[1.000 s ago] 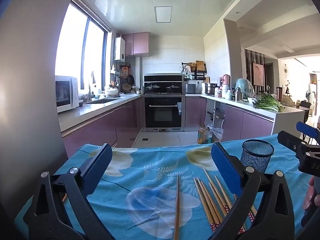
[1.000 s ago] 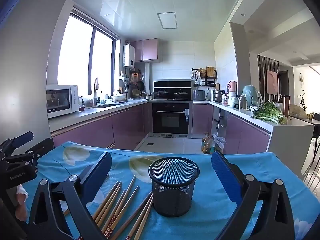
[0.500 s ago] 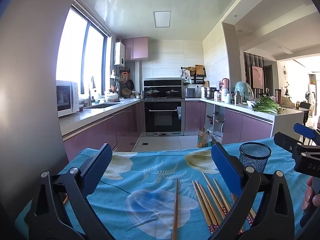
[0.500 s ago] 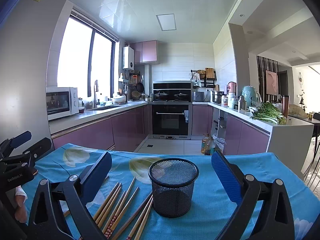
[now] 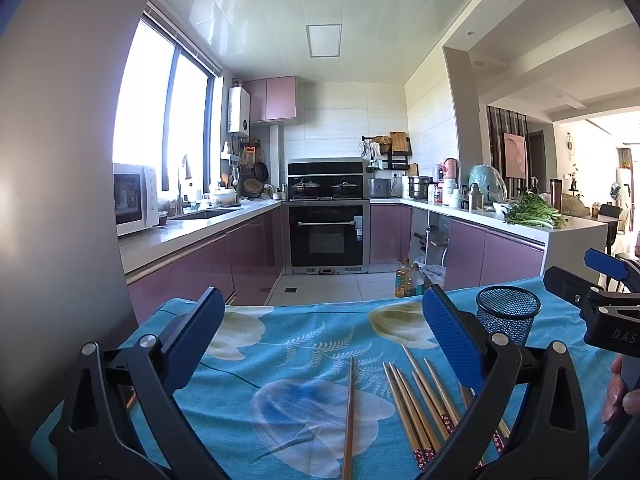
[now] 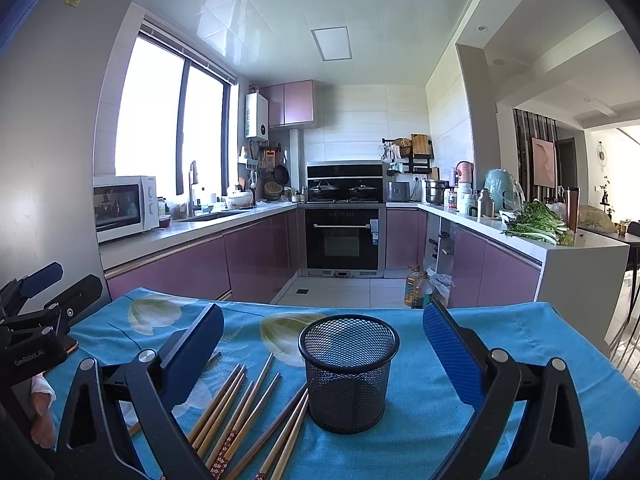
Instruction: Organize utensils
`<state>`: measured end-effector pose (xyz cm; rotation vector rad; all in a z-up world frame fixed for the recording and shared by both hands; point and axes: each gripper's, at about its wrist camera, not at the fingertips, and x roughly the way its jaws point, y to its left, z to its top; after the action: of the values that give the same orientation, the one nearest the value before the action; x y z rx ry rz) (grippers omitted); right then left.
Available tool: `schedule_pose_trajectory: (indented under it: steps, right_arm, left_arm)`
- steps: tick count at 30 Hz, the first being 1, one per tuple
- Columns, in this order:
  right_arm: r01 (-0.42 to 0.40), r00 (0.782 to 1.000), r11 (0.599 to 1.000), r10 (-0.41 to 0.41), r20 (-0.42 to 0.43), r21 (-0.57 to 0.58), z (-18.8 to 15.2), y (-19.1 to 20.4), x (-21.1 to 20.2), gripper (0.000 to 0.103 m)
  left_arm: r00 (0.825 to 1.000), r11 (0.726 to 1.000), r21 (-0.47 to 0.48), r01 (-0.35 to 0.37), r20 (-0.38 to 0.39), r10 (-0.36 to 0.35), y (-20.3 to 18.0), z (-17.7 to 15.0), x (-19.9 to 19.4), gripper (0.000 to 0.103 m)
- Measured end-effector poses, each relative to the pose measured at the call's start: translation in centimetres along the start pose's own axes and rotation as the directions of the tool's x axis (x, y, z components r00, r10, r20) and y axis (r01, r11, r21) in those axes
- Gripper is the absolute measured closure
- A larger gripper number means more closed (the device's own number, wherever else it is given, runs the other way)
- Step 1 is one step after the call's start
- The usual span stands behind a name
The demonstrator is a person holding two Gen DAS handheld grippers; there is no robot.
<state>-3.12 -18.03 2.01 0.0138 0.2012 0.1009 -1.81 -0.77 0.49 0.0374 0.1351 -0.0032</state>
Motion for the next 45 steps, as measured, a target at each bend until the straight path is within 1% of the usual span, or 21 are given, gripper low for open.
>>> schedule_pose_trajectory:
  steps: [45]
  right_arm:
    - [-0.011,1.000,1.000,0.011,-0.007,0.009,-0.38,0.16,0.08,0.006]
  left_arm:
    - [1.000,1.000,0.005,-0.001,-0.003,0.001,-0.49,-0.40,-0.01,0.005]
